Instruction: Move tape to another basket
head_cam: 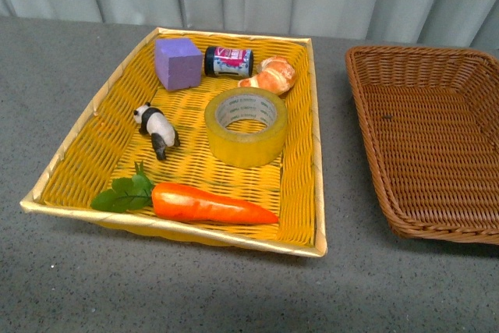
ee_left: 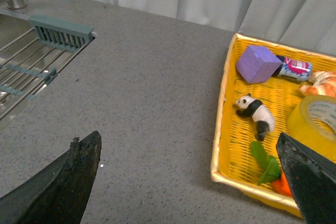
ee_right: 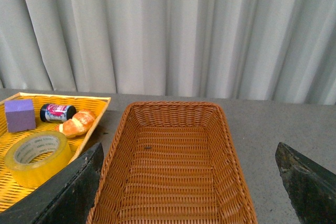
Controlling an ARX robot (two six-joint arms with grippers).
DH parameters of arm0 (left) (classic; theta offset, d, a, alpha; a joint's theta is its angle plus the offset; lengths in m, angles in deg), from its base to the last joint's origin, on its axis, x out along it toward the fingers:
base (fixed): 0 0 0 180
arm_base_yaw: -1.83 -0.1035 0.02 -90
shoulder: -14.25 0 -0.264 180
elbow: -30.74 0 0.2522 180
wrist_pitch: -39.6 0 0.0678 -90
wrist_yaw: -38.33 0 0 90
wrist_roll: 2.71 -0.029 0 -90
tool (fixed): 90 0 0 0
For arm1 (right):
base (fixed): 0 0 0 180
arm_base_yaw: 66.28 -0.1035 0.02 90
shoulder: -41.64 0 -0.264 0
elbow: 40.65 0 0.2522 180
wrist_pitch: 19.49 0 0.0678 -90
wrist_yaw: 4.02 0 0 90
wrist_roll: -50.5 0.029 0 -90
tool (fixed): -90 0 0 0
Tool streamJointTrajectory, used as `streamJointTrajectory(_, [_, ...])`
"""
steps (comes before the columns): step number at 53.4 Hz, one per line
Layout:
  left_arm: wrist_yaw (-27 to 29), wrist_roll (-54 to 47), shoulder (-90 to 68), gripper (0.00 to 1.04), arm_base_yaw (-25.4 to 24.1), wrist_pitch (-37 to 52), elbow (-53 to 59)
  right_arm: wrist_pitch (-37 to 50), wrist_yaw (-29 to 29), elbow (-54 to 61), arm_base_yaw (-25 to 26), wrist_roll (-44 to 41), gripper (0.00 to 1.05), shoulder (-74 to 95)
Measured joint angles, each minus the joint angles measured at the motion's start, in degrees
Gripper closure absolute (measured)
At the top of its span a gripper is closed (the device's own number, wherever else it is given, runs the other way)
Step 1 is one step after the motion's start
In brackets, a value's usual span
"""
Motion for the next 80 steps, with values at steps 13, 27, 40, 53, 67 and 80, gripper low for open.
streamJointTrajectory(13, [-5.55,1.29,-33.31,0.06,3.02,14.14,-13.35,0.0,-0.02,0.0,0.02,0.0,0.09,0.0])
streamJointTrajectory(27, [-7.76,1.57,-58.82,0.06,5.99,11.32,-30.88,0.0,-0.02,0.0,0.02,0.0,0.09,0.0])
streamJointTrajectory(40, [-7.87,2.12,-74.2,0.06,8.92,4.42,-45.24,0.0,-0.02,0.0,0.02,0.0,0.09,0.0])
streamJointTrajectory(53, [-5.75,3.06,-84.72,0.06,11.41,-7.41,-57.07,0.0,-0.02,0.0,0.02,0.0,0.09,0.0])
streamJointTrajectory(67, [-5.22,4.92,-92.98,0.06,13.73,-14.58,-68.22,0.0,-0.02,0.0,0.02,0.0,0.09,0.0])
streamJointTrajectory(80, [-6.45,5.25,-98.01,0.06,13.94,-17.18,-72.98,0.0,-0.02,0.0,0.02,0.0,0.09,0.0])
